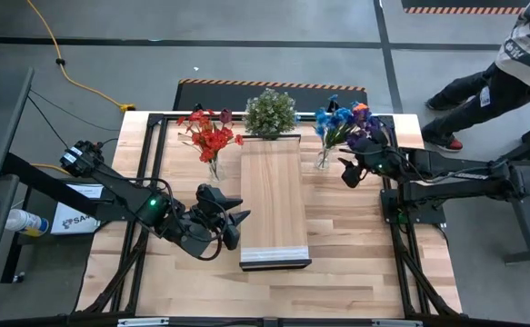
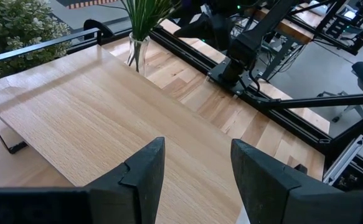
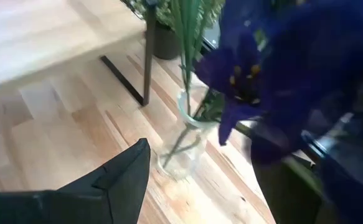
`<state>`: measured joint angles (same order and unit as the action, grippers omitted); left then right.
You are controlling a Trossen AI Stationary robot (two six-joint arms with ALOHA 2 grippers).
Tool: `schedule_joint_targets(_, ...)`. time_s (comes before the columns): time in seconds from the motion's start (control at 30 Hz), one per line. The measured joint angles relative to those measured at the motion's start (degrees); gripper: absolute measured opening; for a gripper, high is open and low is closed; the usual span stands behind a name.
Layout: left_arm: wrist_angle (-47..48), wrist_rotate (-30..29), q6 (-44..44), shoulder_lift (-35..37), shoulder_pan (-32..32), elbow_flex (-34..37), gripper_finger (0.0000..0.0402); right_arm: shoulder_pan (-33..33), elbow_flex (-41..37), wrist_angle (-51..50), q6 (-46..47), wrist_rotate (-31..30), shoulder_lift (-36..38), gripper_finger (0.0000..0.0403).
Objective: Pick and place flowers into a vace then onto a shelf
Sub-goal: Put the violet flowers into the right transparent vase
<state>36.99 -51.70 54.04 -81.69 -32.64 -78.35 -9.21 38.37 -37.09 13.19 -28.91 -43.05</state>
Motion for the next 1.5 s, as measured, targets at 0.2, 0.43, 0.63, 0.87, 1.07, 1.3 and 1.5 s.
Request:
schedule_joint_targets(0.2,0.0,0.3,0.0,0.0,0.0,0.0,0.0215,-2.0,0.0,-0.7,-0.1,2.5,0.0,0.0266)
schedule_joint_targets(0.43,0.0,0.5,0.0,0.0,0.0,0.0,0.0215,-2.8,0.0,-5.1,0.7,4.3,0.0,0.0266)
schedule_joint_targets(0.63,0.0,0.5,0.0,0.0,0.0,0.0,0.0215,-2.8,1.6,-7.2,1.1,4.4,0.6,0.0266)
schedule_joint_targets(0.87,0.0,0.6,0.0,0.0,0.0,0.0,0.0215,-2.8,1.7,-7.1,1.4,5.6,3.0,0.0266)
schedule_joint_targets(1.07,0.0,0.6,0.0,0.0,0.0,0.0,0.0215,-2.8,1.7,-7.1,2.0,7.7,4.1,0.0266)
schedule_joint_targets(1.3,0.0,0.6,0.0,0.0,0.0,0.0,0.0215,-2.8,1.7,-7.1,1.9,8.9,4.1,0.0266)
schedule_joint_targets(1.5,0.0,0.6,0.0,0.0,0.0,0.0,0.0215,-2.8,1.7,-7.9,3.2,10.8,4.1,0.0266)
